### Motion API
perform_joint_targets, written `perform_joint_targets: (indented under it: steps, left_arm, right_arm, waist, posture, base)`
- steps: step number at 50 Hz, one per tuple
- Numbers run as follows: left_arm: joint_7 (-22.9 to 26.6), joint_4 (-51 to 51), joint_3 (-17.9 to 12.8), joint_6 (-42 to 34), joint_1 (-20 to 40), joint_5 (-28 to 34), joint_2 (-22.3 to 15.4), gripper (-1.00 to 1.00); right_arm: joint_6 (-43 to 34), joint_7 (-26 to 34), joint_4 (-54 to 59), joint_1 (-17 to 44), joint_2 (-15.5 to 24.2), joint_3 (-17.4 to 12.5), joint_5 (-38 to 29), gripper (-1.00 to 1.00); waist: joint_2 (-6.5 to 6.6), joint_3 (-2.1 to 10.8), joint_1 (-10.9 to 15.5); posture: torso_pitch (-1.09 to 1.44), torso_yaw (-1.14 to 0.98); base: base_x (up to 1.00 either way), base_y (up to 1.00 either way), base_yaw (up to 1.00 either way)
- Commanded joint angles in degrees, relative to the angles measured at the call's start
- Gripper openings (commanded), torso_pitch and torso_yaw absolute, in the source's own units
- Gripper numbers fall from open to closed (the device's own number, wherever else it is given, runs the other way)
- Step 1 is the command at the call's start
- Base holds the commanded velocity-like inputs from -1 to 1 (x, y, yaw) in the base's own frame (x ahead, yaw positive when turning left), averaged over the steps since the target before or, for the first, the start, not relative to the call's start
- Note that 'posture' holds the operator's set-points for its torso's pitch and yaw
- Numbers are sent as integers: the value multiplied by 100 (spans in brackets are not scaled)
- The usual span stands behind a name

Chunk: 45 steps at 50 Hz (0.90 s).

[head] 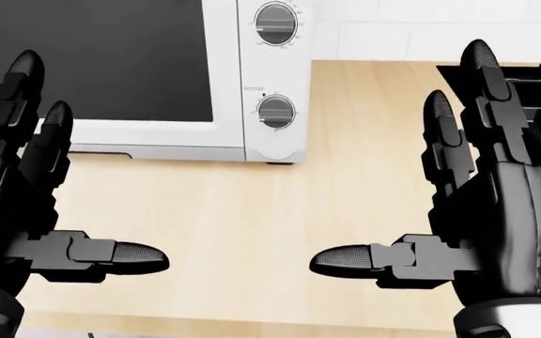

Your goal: Open the toaster oven door.

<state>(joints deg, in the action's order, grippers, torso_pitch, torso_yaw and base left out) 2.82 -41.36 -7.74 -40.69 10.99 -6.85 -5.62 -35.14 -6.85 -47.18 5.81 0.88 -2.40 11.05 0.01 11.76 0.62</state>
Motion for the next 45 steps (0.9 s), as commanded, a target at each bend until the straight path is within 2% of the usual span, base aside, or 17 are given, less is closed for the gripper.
perform_joint_targets:
  steps: [1, 7, 21, 40, 41, 44, 45]
  left_arm:
    - [1, -144, -5, 163, 143, 5, -24, 100]
    - [3, -116, 28, 156, 185, 29, -12, 100]
    - [3, -106, 26, 185, 151, 60, -5, 100]
    - [20, -124, 5, -32, 406, 138, -99, 100]
    - [27, 50, 3, -222, 702, 235, -243, 100]
    - [83, 212, 17, -291, 954, 381, -342, 100]
    - [169, 648, 9, -279, 1375, 449, -485, 100]
  right_arm:
    - [98, -6, -171, 149, 13, 1, 12, 100]
    - [68, -19, -174, 204, 28, -30, 31, 100]
    - [180, -17, -191, 77, 12, -32, 55, 100]
    - [209, -28, -230, 33, 4, -3, 56, 100]
    - [237, -16, -212, 8, 6, 4, 45, 100]
    - [234, -14, -213, 7, 4, 6, 37, 100]
    - [277, -13, -191, -27, -14, 83, -3, 100]
  waist:
    - [4, 67, 6]
    - [1, 278, 32]
    - [-1, 639, 84]
    - [-8, 1026, 119]
    - [-9, 1045, 119]
    - [-14, 1081, 128]
    - [-17, 1093, 133]
  posture:
    - [-28, 0]
    - [-34, 0]
    - [-46, 0]
    - [-60, 0]
    - [-60, 0]
    - [-60, 0]
    - [-60, 0]
  base:
    - [0, 0, 0]
    - [0, 0, 0]
    - [0, 0, 0]
    - [0, 0, 0]
    - [0, 0, 0]
    - [0, 0, 0]
    - [0, 0, 0]
